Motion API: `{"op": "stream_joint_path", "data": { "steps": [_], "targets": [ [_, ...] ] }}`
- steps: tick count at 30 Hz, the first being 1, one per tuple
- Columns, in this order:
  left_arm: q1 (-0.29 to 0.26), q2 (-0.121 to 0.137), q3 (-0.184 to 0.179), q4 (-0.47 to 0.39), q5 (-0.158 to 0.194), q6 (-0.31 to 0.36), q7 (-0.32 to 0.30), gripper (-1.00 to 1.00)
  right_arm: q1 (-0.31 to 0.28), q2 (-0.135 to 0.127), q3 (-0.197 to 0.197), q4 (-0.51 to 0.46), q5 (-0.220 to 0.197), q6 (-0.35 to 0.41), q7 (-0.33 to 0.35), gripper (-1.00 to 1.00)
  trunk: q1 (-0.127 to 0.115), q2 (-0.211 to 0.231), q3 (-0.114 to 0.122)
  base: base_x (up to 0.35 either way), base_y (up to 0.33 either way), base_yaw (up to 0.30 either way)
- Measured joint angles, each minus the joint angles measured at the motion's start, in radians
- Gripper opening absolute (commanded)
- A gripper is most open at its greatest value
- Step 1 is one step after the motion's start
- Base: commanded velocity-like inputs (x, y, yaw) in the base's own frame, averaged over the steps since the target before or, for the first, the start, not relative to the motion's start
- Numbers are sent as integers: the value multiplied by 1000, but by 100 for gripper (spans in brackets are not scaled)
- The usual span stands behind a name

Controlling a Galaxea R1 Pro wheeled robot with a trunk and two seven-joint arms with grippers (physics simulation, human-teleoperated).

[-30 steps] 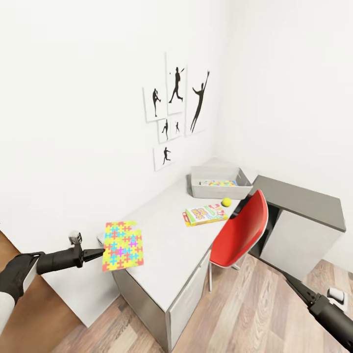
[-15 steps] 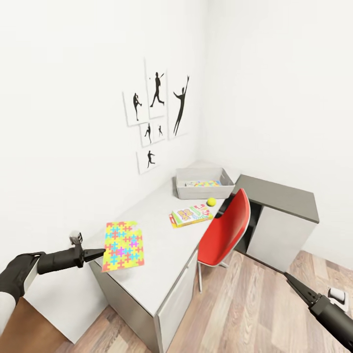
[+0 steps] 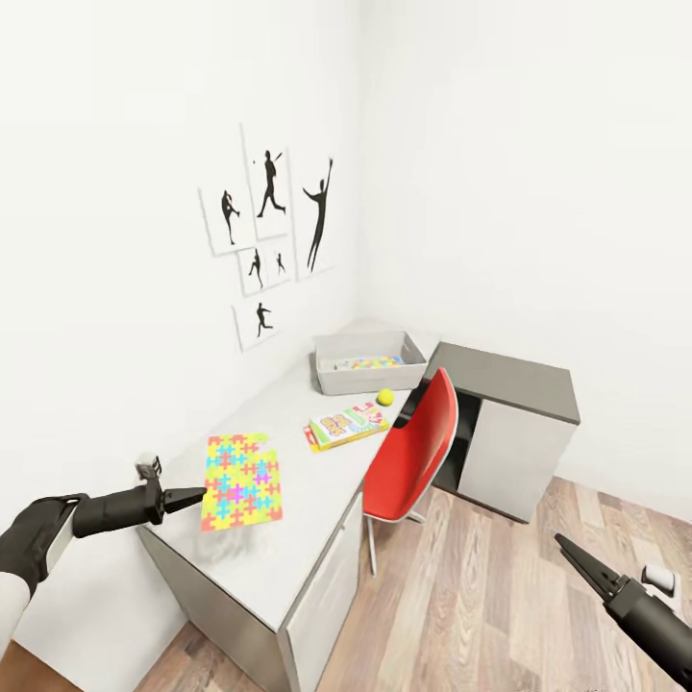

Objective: Put all the toys in the child's room - the three board games (two on the bed and one on the table), the two jigsaw puzzles on the table, and the tennis ball on the table - inside the toy box on the table in the child's room.

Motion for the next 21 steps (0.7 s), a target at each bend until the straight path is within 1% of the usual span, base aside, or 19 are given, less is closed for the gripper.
{"op": "stream_joint_path", "data": {
  "steps": [21],
  "targets": [
    [3,6,4,4,5,-4,0,-100,-1,1,1,1,4,0,-2,100,0,0,25,0,0,-217]
  ]
}}
